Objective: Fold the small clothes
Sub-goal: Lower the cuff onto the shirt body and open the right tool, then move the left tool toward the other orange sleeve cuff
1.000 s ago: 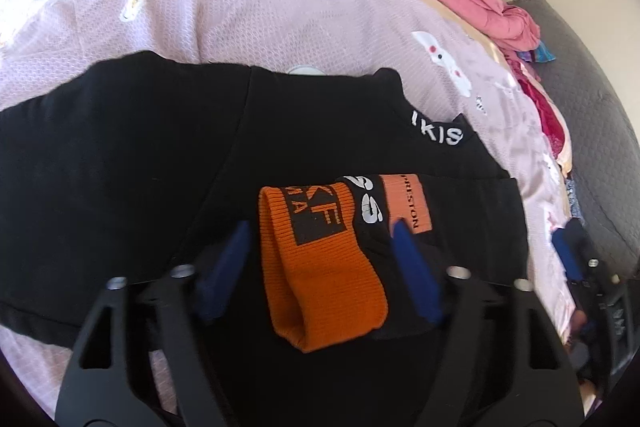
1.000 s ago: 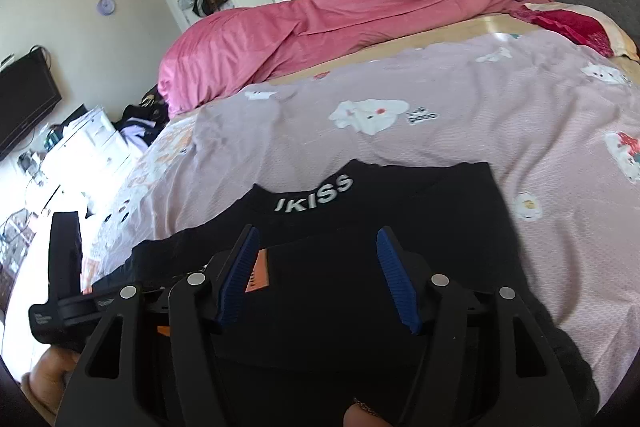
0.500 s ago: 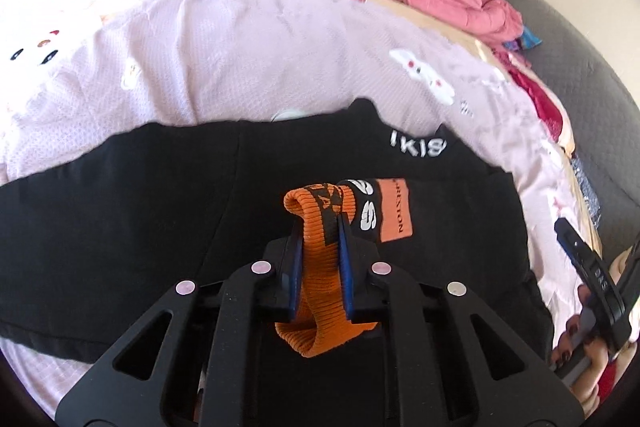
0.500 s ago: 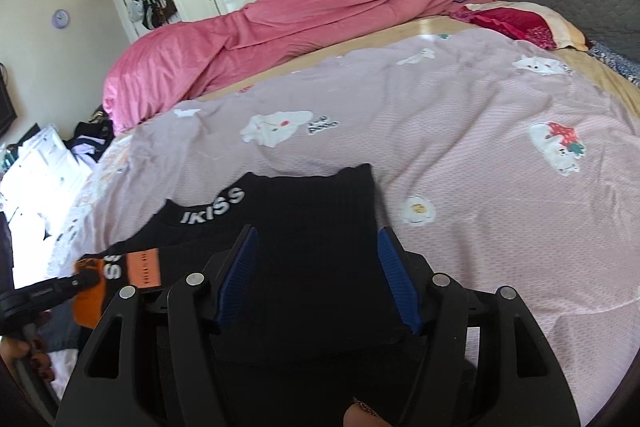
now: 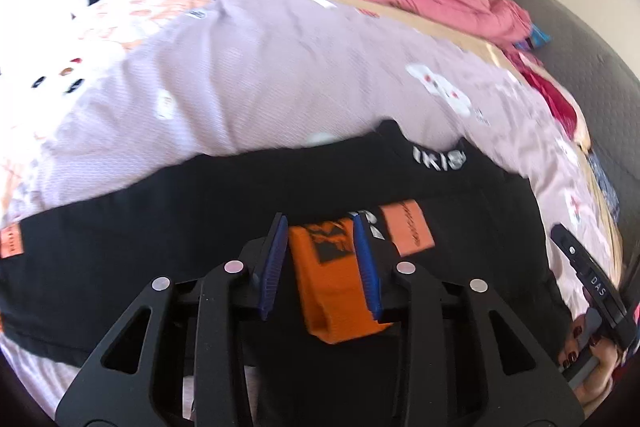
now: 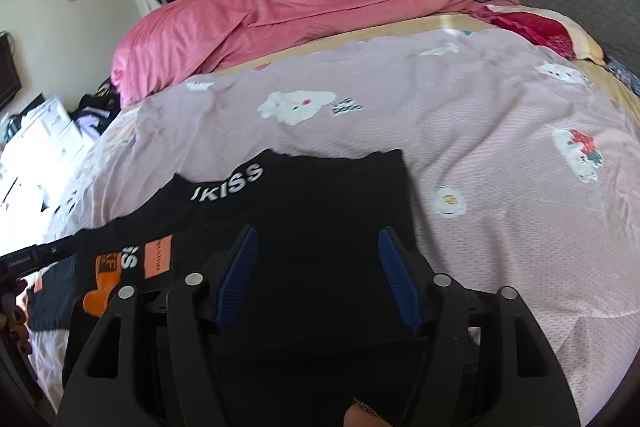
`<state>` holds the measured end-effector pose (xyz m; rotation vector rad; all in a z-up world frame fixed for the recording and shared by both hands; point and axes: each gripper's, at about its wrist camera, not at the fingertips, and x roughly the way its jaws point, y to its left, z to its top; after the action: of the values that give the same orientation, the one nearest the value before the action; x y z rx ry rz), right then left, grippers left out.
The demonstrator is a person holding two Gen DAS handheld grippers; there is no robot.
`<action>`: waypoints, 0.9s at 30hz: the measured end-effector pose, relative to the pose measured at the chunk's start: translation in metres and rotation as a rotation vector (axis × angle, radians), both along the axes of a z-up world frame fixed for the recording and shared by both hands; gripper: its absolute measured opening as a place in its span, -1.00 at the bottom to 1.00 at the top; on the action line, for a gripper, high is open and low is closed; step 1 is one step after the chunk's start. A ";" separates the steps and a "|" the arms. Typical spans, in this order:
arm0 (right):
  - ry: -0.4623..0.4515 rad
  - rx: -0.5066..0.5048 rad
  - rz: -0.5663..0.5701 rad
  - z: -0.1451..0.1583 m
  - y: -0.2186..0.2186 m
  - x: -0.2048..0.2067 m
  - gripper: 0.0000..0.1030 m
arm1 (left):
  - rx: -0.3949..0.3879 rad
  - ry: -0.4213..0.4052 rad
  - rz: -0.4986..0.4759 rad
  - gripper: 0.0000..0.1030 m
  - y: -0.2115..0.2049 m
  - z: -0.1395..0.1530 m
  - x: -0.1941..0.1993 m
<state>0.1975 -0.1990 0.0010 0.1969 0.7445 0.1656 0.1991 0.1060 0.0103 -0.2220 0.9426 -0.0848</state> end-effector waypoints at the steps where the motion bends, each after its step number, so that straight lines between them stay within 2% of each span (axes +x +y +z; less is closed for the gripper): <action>1: 0.007 -0.013 0.021 -0.001 0.006 0.000 0.32 | 0.003 0.007 -0.020 -0.49 -0.007 -0.002 0.001; 6: 0.045 -0.056 0.071 -0.008 0.021 0.000 0.32 | 0.078 0.081 -0.137 -0.30 -0.047 -0.024 0.000; 8: 0.068 -0.073 0.082 -0.013 0.023 0.000 0.32 | 0.109 0.125 -0.132 -0.15 -0.048 -0.038 0.000; 10: 0.098 -0.099 0.081 -0.020 0.023 0.001 0.32 | 0.124 0.148 -0.129 -0.09 -0.048 -0.049 -0.004; 17: 0.245 -0.117 0.037 -0.053 0.005 0.010 0.32 | 0.035 0.112 -0.074 -0.03 -0.036 -0.053 -0.019; 20: 0.235 -0.133 0.050 -0.053 0.006 0.007 0.32 | 0.018 0.111 -0.069 -0.01 -0.035 -0.052 -0.018; 24: 0.223 -0.101 0.044 -0.047 0.003 -0.001 0.39 | 0.006 0.121 -0.058 0.18 -0.033 -0.049 -0.019; 25: 0.218 -0.092 0.042 -0.045 0.003 -0.002 0.41 | 0.012 0.122 -0.057 0.34 -0.034 -0.047 -0.020; 27: 0.214 -0.087 0.038 -0.042 0.002 -0.006 0.42 | 0.015 0.106 -0.062 0.38 -0.035 -0.041 -0.022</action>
<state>0.1917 -0.1970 -0.0408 0.1189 0.9670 0.1496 0.1766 0.0708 -0.0303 -0.1850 1.0556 -0.1242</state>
